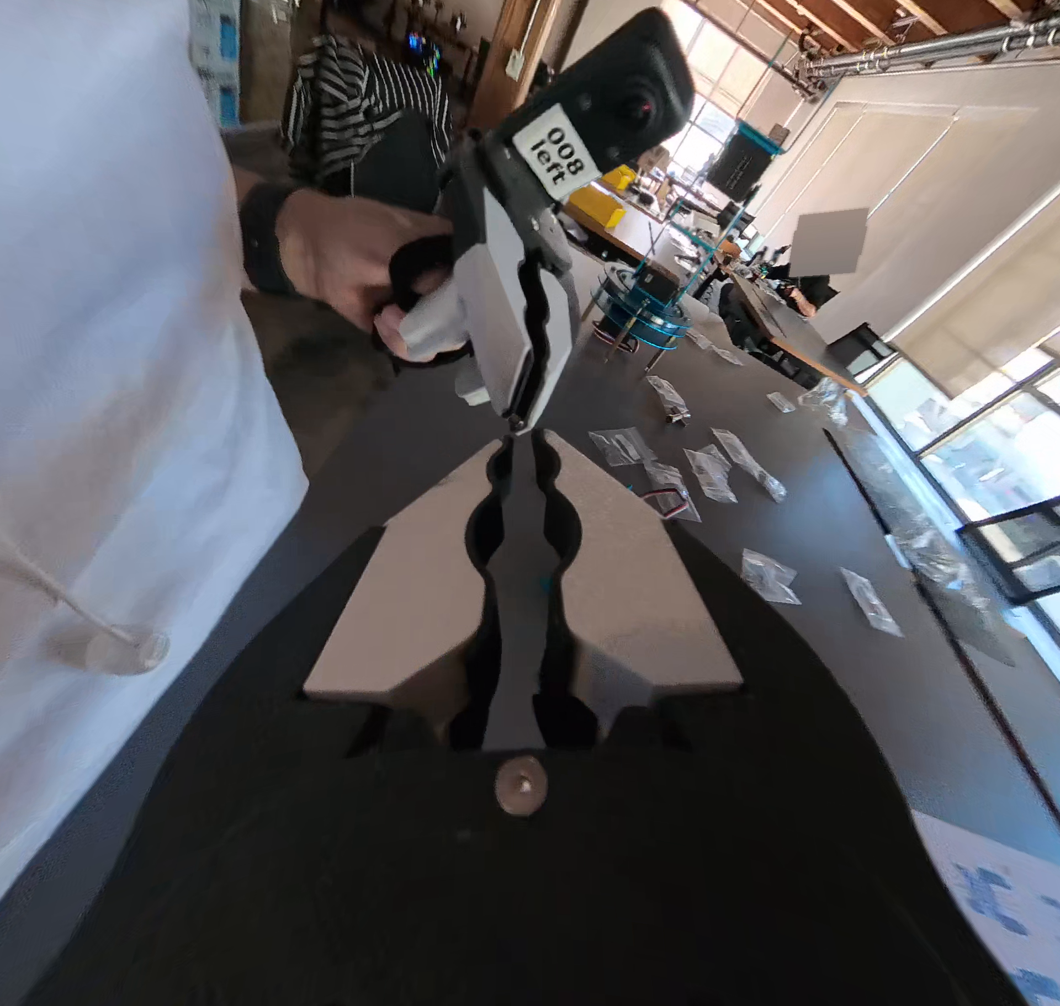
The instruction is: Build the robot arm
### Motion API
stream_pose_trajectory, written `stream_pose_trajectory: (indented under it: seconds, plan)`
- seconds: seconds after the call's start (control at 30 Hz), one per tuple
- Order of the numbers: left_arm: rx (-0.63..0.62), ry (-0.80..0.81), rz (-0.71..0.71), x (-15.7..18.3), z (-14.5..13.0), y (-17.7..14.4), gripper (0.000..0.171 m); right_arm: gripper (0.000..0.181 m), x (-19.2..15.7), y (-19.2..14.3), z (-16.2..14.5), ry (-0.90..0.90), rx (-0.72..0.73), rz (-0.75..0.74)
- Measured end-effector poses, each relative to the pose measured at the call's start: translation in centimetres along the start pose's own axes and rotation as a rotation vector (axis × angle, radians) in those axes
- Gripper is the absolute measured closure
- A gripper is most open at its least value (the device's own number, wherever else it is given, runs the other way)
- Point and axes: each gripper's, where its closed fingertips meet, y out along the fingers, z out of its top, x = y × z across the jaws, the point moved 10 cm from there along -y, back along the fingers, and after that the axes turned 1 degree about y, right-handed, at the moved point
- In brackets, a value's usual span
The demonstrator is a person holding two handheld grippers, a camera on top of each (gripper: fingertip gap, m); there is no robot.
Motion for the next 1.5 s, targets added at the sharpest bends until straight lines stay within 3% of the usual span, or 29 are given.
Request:
stream_pose_trajectory:
  seconds: [0.2,0.7,1.0,1.2,1.37,1.5]
  plan:
    - [-0.047,-0.032,-0.004,-0.5,-0.2,0.4,0.165,0.178,-0.8,0.3,0.1,-0.143,-0.054,-0.049]
    - [-0.059,-0.159,-0.112,-1.6,-0.6,0.4,0.165,0.175,-1.4,0.6,0.0,-0.214,-0.104,-0.028]
    - [-0.077,-0.19,-0.133,-1.8,-0.9,0.6,0.165,0.18,-1.6,0.6,0.0,-0.229,-0.112,-0.023]
    - [-0.034,-0.204,-0.135,-2.2,-0.8,0.2,0.164,0.181,-1.1,0.7,-0.4,-0.13,-0.128,-0.036]
    - [-0.048,-0.189,-0.09,-2.6,-1.3,0.1,0.171,0.181,-0.6,1.2,-1.3,-0.052,-0.17,-0.043]
    - [-0.094,-0.133,0.101,-3.7,-2.5,-0.2,0.165,0.181,0.3,1.2,-2.8,0.007,-0.279,-0.075]
